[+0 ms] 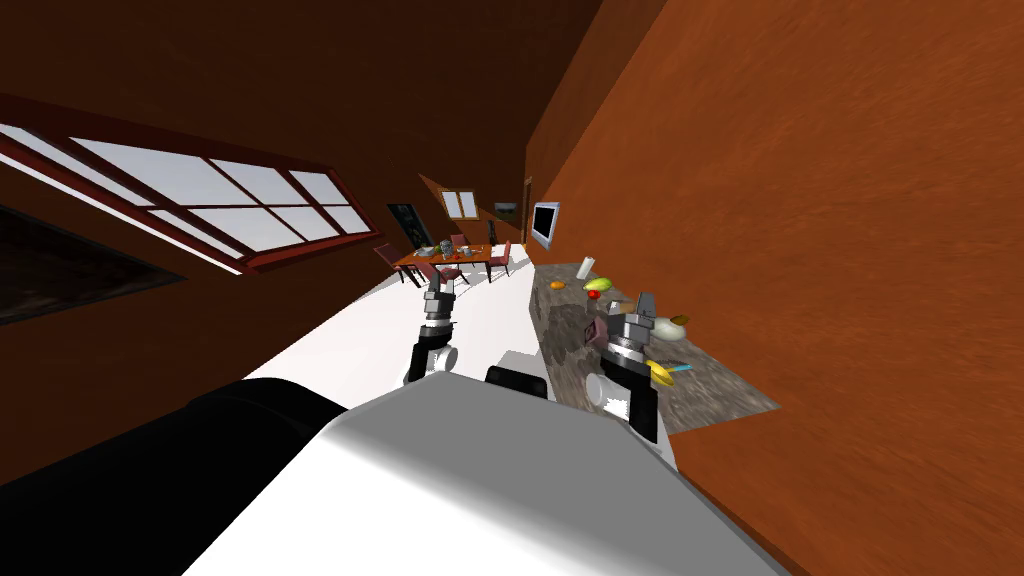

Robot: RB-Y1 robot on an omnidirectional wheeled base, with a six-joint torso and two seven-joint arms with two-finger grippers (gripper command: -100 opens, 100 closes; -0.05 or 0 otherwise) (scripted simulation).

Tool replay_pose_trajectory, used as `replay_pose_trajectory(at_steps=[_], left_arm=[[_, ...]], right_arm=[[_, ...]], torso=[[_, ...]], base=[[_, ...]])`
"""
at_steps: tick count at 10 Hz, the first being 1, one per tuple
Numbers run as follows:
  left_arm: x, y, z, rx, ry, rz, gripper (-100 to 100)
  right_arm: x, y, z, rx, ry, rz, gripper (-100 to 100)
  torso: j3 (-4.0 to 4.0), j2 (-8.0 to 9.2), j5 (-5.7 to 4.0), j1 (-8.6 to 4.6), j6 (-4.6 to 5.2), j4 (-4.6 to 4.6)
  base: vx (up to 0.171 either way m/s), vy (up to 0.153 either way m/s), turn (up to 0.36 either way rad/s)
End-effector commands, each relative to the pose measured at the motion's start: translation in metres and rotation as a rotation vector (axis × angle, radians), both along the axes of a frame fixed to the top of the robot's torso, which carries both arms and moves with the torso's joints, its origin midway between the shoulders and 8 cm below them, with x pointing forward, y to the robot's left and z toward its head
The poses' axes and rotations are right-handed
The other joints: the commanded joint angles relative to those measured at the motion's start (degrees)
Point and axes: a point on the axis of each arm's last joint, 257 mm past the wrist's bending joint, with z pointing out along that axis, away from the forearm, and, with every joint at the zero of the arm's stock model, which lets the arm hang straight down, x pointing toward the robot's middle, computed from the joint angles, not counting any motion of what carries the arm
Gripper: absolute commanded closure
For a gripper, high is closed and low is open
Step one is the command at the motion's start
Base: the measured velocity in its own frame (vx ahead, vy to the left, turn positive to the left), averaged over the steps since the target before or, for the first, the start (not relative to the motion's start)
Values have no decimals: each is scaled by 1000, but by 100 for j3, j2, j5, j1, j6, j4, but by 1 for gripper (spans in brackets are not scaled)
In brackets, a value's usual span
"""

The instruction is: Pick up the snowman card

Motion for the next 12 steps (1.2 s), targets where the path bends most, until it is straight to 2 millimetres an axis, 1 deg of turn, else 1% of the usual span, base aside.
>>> replay_pose_trajectory(at_steps=[1,2,4,5,6,7,8,9,10,11,12], left_arm=[[0,0,0,0,0,0,0],[0,0,0,0,0,0,0],[0,0,0,0,0,0,0],[0,0,0,0,0,0,0],[0,0,0,0,0,0,0],[0,0,0,0,0,0,0],[0,0,0,0,0,0,0],[0,0,0,0,0,0,0],[0,0,0,0,0,0,0],[0,0,0,0,0,0,0],[0,0,0,0,0,0,0]], right_arm=[[8,3,-3,-15,17,28,-100],[16,5,-6,-20,32,50,-100],[37,8,-15,-12,73,100,-100],[49,7,-23,2,103,122,-100],[51,9,-20,2,98,126,-100],[65,8,-29,22,133,149,-100],[78,8,-33,42,150,169,-100],[83,10,-31,47,155,176,-100],[97,7,-40,78,189,195,-100],[101,10,-36,78,188,200,-100],[115,7,-46,115,224,216,-100]], torso=[[0,0,0,0,0,0],[-2,-3,0,2,0,0],[-7,-11,3,13,-1,-2],[-8,-14,3,16,0,-3],[-10,-17,4,19,0,-4],[-9,-15,4,17,-1,-4],[-10,-17,3,16,-1,-4],[-11,-19,5,24,0,-4],[-8,-14,6,23,-1,-3],[-9,-16,5,23,-1,-4],[-8,-13,5,19,0,-3]], base=[[7,12,-19],[19,34,-27],[27,46,-36],[37,58,-53],[29,46,-18],[32,44,-37],[38,72,-57],[24,61,-30],[29,61,-43],[24,49,-21],[26,51,-59]])
